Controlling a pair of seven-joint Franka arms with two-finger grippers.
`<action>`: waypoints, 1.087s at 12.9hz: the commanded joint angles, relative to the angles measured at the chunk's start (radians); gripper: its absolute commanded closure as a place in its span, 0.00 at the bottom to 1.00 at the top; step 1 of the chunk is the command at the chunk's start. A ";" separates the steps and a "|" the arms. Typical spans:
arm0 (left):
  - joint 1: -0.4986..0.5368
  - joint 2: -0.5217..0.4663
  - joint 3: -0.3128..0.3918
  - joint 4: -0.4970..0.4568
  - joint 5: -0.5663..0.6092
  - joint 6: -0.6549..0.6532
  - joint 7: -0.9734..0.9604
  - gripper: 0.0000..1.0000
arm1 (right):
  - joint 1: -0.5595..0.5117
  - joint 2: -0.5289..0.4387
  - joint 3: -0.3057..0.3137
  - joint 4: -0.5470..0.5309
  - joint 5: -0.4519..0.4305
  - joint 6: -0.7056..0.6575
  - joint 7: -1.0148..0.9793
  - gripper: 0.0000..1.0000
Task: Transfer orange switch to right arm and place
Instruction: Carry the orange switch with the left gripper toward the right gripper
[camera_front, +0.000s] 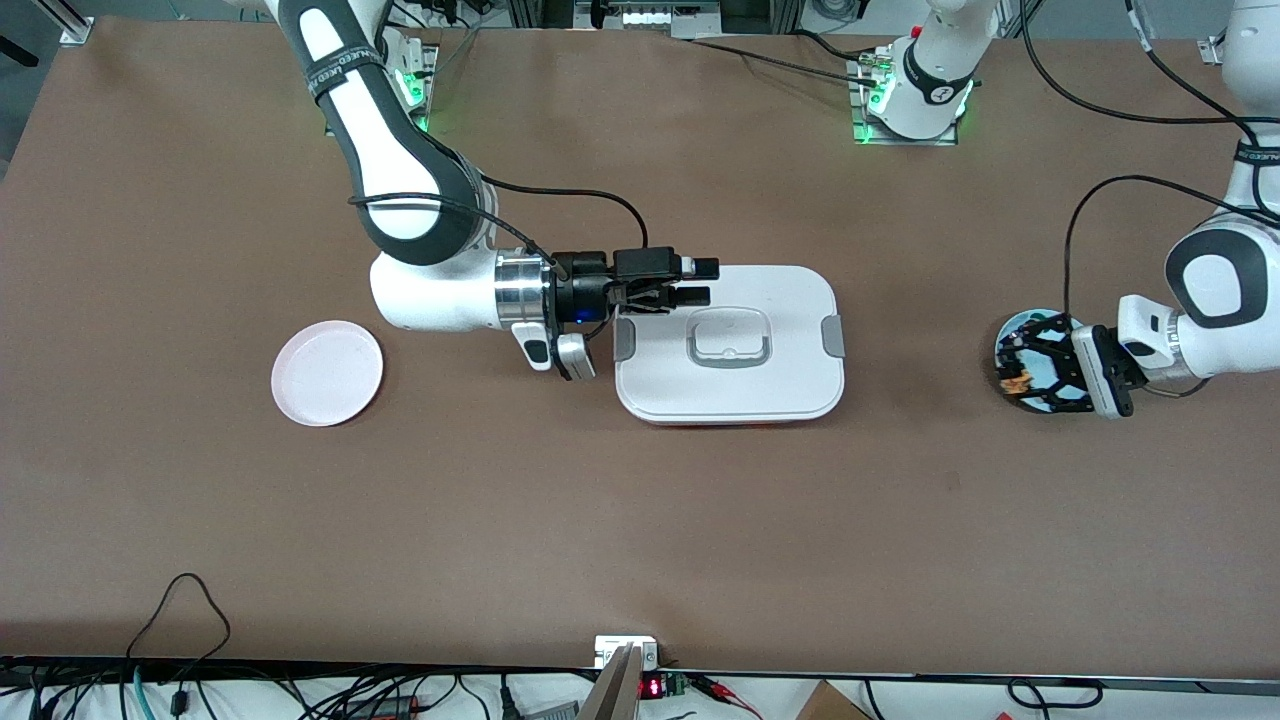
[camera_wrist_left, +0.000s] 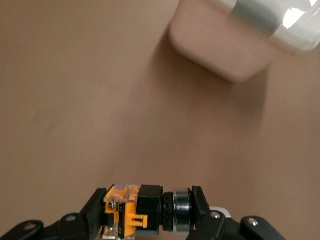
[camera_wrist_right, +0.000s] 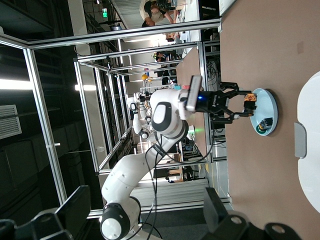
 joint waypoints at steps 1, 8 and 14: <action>-0.021 -0.032 -0.006 0.003 -0.252 -0.134 0.120 1.00 | 0.012 0.011 -0.011 0.025 0.022 0.008 -0.012 0.00; -0.102 -0.032 -0.009 0.009 -0.689 -0.440 0.300 1.00 | 0.000 0.032 -0.012 0.021 0.139 -0.002 0.003 0.00; -0.332 -0.047 -0.029 0.040 -1.036 -0.341 0.275 1.00 | 0.035 0.046 -0.009 0.024 0.148 0.009 0.015 0.00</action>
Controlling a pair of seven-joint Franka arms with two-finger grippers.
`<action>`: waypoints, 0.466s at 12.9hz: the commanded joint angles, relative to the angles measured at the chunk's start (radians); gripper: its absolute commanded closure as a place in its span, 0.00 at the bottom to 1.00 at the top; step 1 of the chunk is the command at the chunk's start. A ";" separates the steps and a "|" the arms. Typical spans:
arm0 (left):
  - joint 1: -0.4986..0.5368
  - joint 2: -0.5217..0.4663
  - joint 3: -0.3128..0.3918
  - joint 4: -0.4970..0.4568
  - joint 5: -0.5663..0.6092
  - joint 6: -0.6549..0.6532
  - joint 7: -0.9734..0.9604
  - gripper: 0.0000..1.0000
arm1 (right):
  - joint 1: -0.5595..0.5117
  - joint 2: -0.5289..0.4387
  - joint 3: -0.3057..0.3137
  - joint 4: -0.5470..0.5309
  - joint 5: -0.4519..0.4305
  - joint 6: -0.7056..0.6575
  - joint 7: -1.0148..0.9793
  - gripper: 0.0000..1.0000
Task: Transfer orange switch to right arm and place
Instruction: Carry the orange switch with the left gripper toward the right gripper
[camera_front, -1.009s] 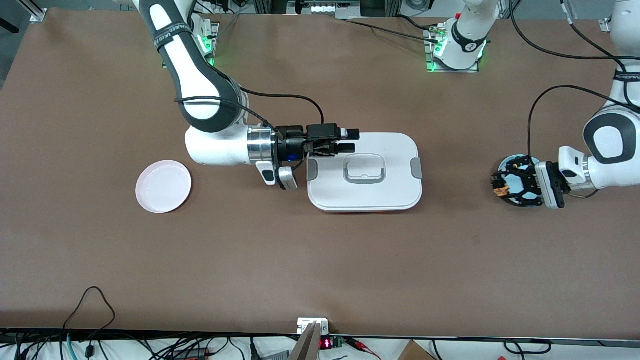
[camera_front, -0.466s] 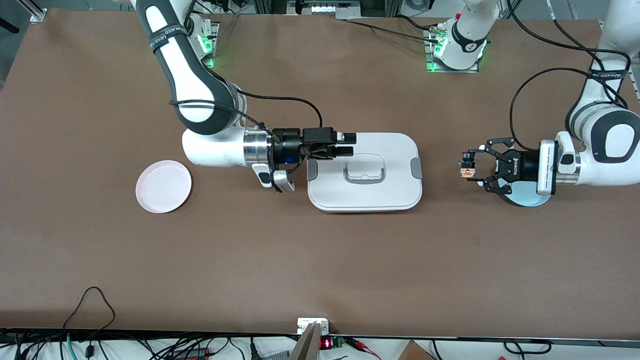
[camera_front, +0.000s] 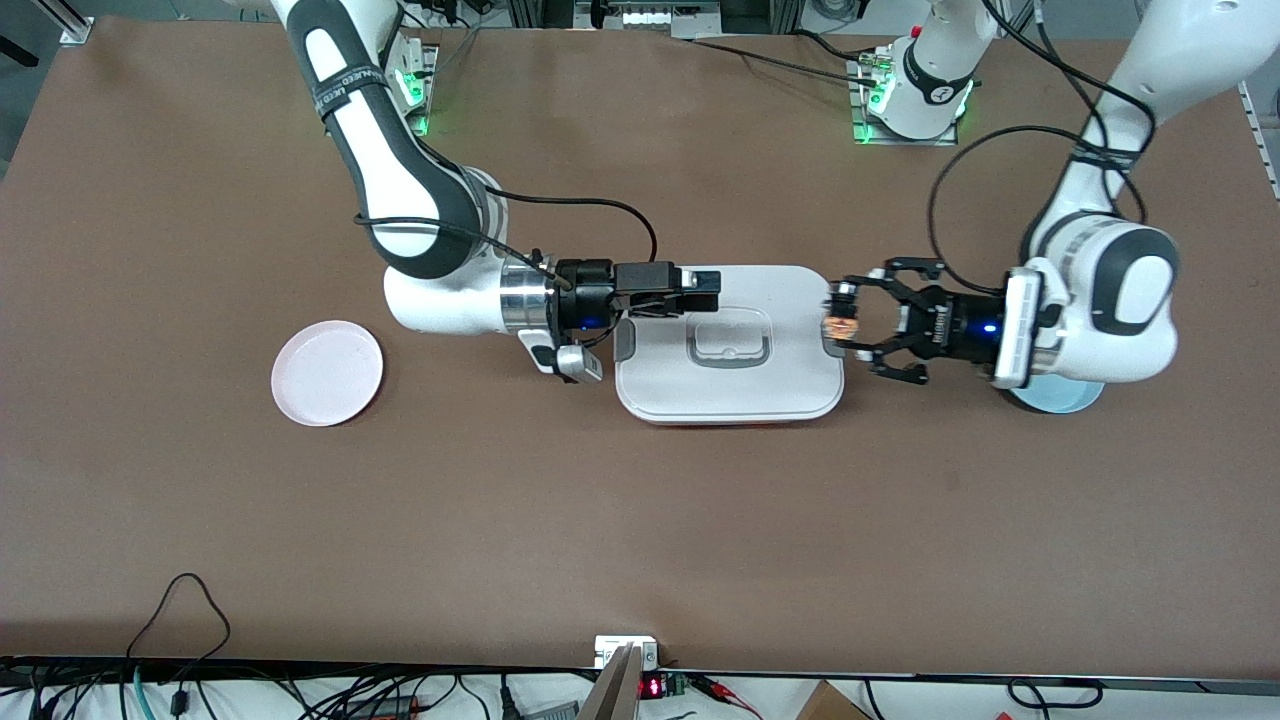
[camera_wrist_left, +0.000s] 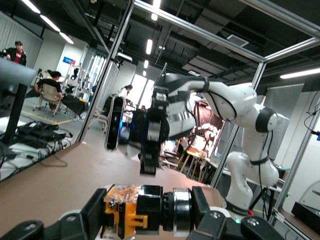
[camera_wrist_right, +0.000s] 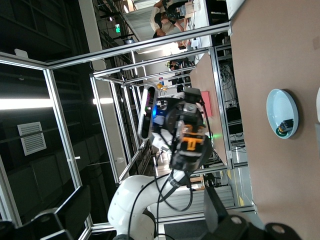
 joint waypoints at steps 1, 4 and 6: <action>-0.073 -0.026 0.006 0.012 -0.092 0.056 -0.016 1.00 | 0.019 0.018 -0.002 0.021 0.025 0.009 0.010 0.00; -0.115 -0.031 0.002 0.021 -0.126 0.093 -0.048 1.00 | 0.019 0.023 -0.002 0.021 0.025 0.007 0.009 0.00; -0.142 -0.031 -0.006 0.024 -0.161 0.140 -0.055 1.00 | 0.019 0.032 -0.002 0.022 0.017 0.006 0.007 0.00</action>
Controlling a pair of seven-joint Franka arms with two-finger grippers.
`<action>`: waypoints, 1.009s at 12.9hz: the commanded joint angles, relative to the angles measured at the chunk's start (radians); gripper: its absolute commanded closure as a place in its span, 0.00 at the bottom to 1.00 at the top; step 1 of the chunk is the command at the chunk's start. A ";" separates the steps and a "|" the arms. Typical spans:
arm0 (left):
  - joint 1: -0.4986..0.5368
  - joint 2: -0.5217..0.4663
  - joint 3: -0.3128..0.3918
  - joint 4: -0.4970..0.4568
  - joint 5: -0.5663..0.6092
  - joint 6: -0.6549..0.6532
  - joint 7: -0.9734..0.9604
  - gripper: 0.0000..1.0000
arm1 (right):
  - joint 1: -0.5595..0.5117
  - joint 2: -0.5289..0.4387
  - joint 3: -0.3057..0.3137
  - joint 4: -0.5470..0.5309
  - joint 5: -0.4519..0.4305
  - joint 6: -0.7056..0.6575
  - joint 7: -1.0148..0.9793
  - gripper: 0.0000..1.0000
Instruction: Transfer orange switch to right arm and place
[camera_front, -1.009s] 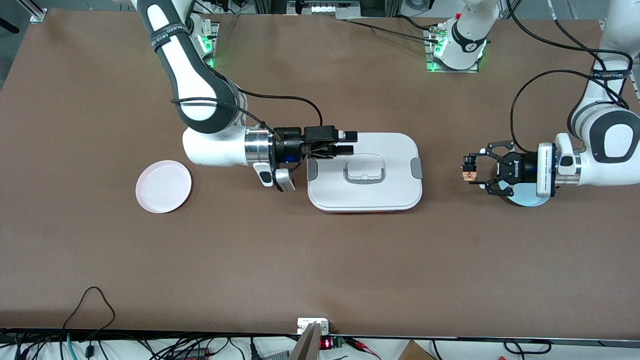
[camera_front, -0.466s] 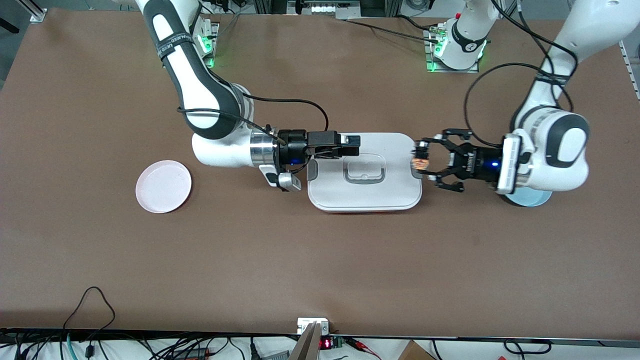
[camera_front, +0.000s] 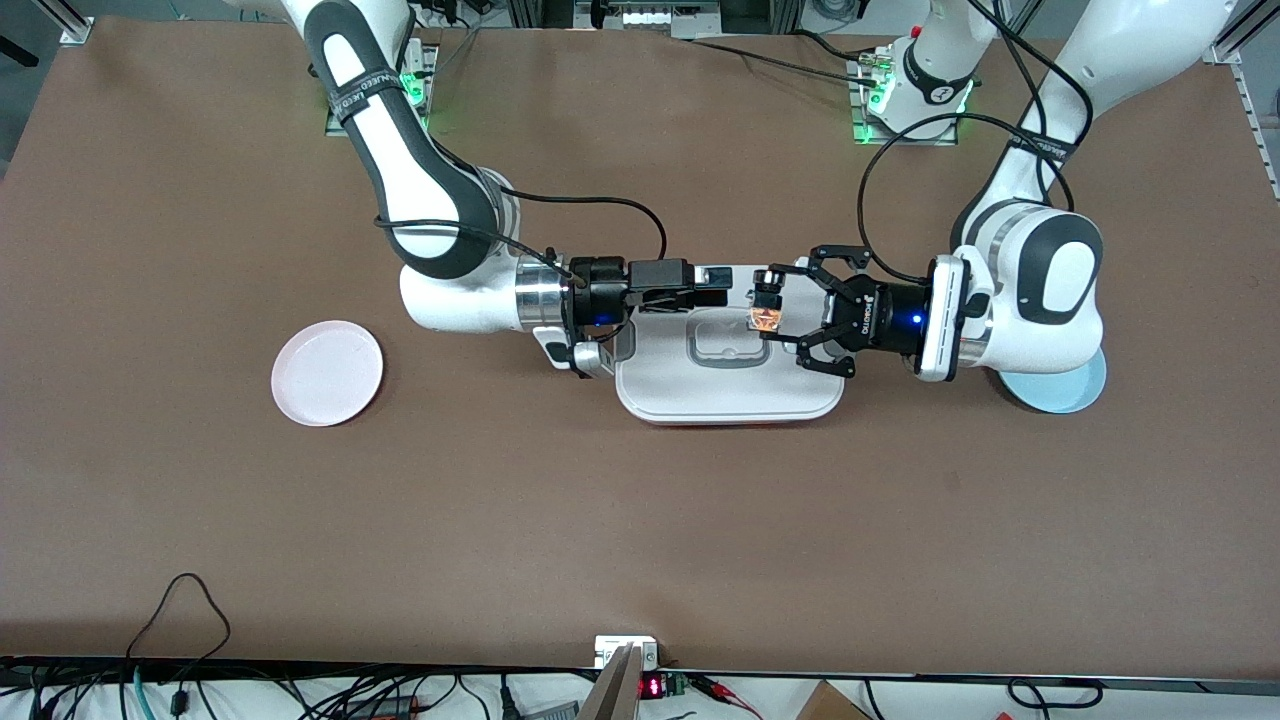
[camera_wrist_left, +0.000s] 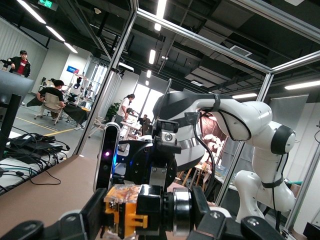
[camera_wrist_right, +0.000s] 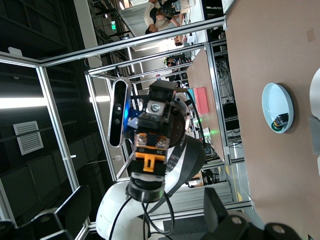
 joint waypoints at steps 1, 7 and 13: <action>-0.038 -0.016 -0.004 0.005 -0.055 0.066 -0.042 1.00 | 0.008 0.021 -0.002 0.022 0.015 0.007 0.007 0.00; -0.071 -0.016 -0.010 0.034 -0.055 0.133 -0.119 1.00 | 0.015 0.038 -0.002 0.028 0.023 0.021 0.008 0.03; -0.074 -0.011 -0.022 0.055 -0.055 0.134 -0.154 1.00 | -0.008 0.040 -0.002 0.045 0.024 0.023 0.024 0.07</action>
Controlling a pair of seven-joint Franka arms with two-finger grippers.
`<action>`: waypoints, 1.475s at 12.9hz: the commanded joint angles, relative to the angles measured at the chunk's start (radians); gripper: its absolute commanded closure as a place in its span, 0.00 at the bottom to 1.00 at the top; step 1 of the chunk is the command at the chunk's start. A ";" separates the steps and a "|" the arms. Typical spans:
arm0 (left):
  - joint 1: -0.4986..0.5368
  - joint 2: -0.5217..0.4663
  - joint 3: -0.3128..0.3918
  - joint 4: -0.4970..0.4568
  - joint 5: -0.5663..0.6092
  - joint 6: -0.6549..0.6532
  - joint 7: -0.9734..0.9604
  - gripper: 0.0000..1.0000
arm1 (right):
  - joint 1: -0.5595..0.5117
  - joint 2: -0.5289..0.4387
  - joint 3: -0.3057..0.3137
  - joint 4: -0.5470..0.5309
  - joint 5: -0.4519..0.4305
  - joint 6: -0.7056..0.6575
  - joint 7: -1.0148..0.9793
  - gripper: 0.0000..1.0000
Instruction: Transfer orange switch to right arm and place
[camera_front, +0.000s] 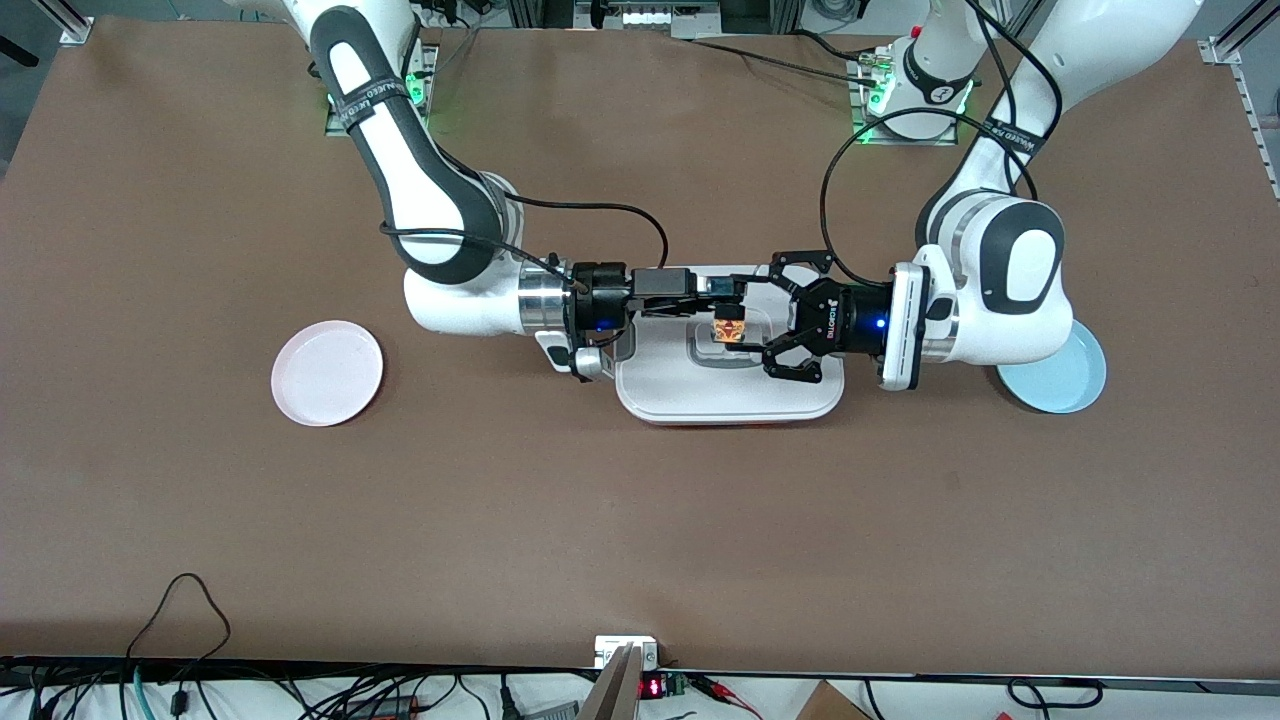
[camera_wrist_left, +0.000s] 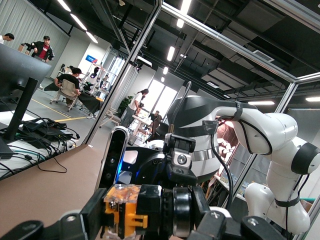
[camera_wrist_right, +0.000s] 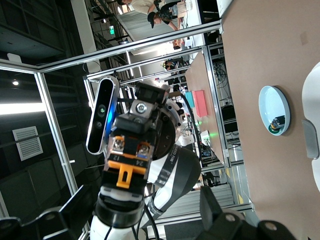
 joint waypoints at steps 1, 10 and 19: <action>-0.011 -0.009 -0.010 0.029 -0.022 0.010 -0.023 1.00 | -0.013 0.028 0.000 0.041 0.013 0.011 0.017 0.07; -0.011 0.026 -0.010 0.024 -0.011 0.010 0.168 1.00 | -0.022 0.031 0.002 0.065 0.013 0.009 0.091 0.14; -0.011 0.038 -0.010 0.026 -0.011 0.010 0.162 1.00 | -0.030 0.028 0.000 0.082 0.005 0.009 0.056 0.95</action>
